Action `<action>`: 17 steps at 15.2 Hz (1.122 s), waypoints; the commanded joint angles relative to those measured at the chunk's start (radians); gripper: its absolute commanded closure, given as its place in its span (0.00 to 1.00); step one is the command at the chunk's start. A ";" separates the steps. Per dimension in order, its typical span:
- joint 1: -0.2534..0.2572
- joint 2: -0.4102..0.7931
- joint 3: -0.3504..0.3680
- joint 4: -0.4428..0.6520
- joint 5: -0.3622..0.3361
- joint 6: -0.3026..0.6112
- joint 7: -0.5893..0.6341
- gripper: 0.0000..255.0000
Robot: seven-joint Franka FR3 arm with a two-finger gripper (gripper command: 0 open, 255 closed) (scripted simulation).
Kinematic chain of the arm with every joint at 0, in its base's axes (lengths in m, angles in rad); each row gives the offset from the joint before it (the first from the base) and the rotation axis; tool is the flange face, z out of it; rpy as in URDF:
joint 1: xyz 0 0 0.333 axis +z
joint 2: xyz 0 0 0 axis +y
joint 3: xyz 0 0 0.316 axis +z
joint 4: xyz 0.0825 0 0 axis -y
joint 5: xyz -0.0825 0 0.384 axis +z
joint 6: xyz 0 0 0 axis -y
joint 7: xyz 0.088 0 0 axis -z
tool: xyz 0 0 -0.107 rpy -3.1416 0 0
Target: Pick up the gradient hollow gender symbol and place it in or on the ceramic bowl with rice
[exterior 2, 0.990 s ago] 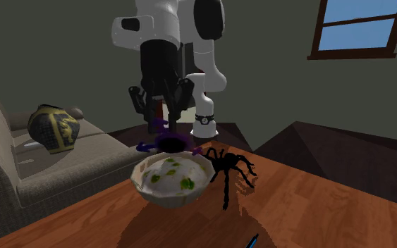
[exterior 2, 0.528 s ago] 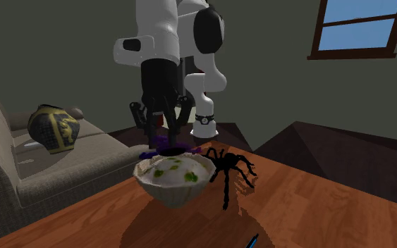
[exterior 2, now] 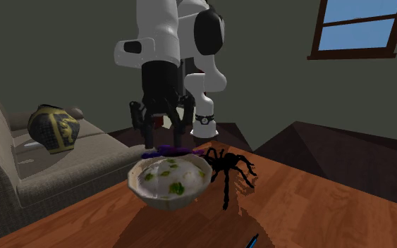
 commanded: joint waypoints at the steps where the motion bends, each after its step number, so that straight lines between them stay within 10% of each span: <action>1: 0.000 0.000 0.000 0.000 0.000 0.000 0.000 0.00; 17: -0.005 -0.089 -0.006 -0.014 -0.007 -0.077 0.004 0.00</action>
